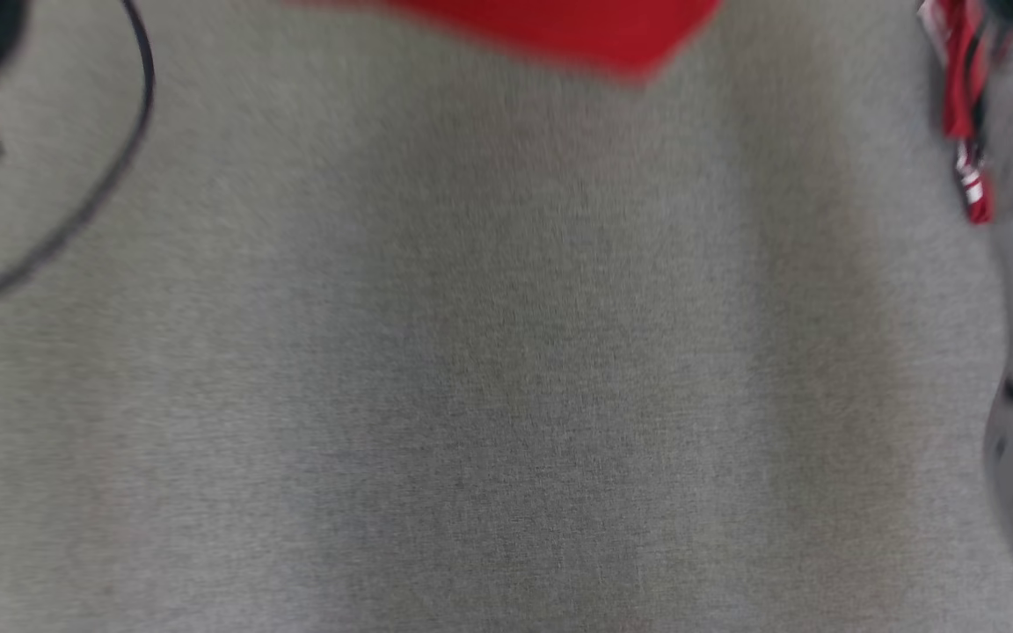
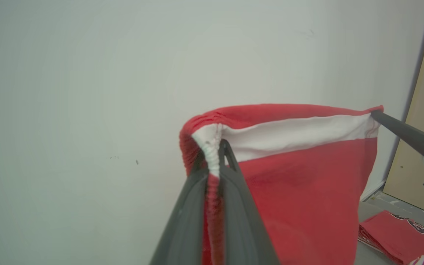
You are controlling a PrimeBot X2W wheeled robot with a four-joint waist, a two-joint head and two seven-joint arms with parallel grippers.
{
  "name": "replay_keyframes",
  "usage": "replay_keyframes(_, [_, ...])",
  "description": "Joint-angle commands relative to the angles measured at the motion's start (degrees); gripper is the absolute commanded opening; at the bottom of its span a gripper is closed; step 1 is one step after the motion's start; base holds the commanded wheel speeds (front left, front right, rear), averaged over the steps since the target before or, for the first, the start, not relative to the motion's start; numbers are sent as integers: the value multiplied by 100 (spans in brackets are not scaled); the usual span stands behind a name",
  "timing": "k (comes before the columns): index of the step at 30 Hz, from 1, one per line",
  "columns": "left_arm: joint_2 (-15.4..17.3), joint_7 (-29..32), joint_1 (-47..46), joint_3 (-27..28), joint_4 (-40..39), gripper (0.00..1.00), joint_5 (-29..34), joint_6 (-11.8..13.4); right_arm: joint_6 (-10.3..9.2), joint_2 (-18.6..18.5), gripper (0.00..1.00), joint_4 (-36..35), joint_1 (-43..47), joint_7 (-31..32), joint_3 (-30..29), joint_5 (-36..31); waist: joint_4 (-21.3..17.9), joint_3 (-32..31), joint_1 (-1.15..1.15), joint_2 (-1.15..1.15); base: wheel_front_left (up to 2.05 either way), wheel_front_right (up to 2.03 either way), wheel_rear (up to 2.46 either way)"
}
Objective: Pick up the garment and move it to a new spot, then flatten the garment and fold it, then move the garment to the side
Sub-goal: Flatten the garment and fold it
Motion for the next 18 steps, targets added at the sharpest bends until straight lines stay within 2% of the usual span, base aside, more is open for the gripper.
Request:
replay_keyframes(1, [-42,26,-149,-51,86,0,-70,12,-16,77,0,78,-177,36,10,5,-167,689,-2,-1,0,0,0])
replay_keyframes(9, [-125,59,-1840,-458,806,0,-509,12,-16,225,0,908,-1810,117,69,-13,-337,1241,-2,-1,0,0,0])
replay_keyframes(18, [36,-281,-2480,-1093,1153,0,-995,12,-16,348,0,1580,-2591,-237,250,-79,-480,1487,-2,-1,0,0,0])
